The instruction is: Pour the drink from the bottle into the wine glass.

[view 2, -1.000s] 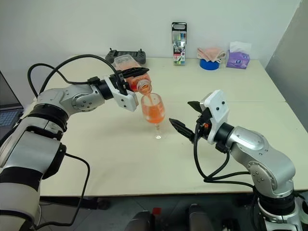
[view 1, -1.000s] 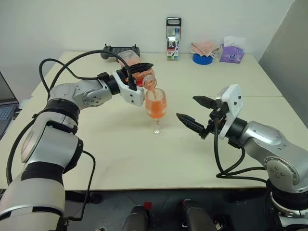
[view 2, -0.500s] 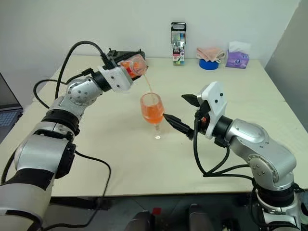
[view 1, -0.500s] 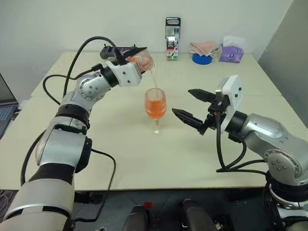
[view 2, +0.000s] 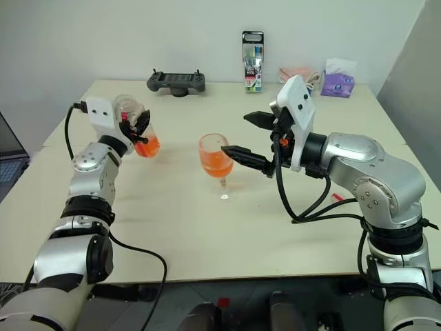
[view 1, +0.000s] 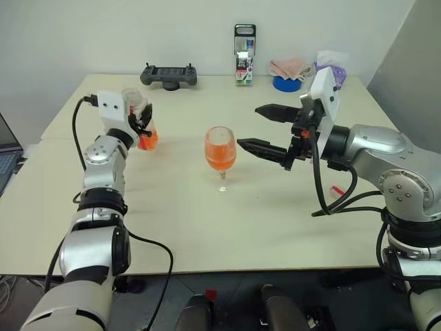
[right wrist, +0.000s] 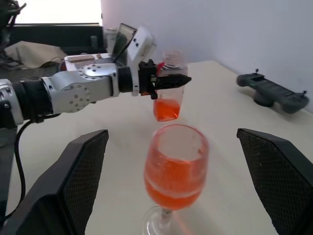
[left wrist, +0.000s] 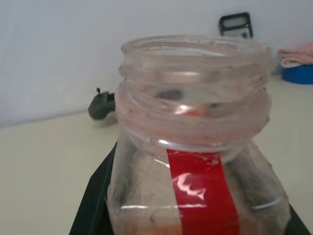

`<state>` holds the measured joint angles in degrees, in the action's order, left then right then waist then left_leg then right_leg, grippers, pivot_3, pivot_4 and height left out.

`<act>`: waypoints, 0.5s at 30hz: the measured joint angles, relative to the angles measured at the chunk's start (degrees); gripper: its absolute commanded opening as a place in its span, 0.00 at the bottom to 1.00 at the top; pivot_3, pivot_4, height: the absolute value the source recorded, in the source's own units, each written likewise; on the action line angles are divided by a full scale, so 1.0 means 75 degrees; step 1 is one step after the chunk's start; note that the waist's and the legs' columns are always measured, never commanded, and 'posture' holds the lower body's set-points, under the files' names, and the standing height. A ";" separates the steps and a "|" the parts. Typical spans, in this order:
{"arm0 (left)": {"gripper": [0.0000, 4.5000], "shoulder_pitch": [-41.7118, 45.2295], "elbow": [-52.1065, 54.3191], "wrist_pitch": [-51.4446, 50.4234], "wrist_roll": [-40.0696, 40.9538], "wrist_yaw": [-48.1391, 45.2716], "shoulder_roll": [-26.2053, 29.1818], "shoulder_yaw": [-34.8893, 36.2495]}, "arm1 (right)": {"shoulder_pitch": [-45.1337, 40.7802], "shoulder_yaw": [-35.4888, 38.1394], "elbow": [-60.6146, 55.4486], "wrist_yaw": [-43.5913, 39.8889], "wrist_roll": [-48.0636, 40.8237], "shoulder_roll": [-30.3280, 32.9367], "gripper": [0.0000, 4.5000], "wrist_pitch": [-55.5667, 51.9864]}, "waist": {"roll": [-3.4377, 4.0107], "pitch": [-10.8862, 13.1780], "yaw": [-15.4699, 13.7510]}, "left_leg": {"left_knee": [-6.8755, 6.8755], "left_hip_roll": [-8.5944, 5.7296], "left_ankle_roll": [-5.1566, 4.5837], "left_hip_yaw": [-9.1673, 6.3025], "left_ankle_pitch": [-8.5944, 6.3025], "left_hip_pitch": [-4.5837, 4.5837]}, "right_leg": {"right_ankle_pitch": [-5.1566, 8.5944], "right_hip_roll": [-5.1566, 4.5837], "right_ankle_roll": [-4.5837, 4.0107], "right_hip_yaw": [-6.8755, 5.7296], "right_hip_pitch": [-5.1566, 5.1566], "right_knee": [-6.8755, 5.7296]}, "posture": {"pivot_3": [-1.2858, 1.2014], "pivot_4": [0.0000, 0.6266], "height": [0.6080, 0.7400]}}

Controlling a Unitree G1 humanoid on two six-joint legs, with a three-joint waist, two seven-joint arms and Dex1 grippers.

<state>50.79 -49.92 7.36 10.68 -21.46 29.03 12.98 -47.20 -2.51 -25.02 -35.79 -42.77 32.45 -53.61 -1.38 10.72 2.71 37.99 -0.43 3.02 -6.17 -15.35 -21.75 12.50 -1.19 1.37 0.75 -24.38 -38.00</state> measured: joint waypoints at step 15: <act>0.37 -0.1027 0.1155 -0.1023 0.0624 0.0226 -0.0378 0.0493 | -0.0258 -0.0308 -0.0062 -0.0245 -0.0082 -0.0042 1.00 -0.0120 | 0.0000 0.0000 -0.0107 | -0.0003 0.0001 0.0001 0.0004 0.0000 0.0004 | 0.0000 0.0000 -0.0001 0.0002 0.0001 0.0002 | 0.52 0.24 1.00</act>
<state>43.08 -41.26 -0.31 15.36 -19.77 26.20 16.68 -49.14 -4.83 -25.49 -37.62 -43.39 32.14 -54.51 -1.38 10.72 1.91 37.97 -0.42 3.03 -6.14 -15.35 -21.72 12.50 -1.19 1.37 0.76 -24.38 -37.99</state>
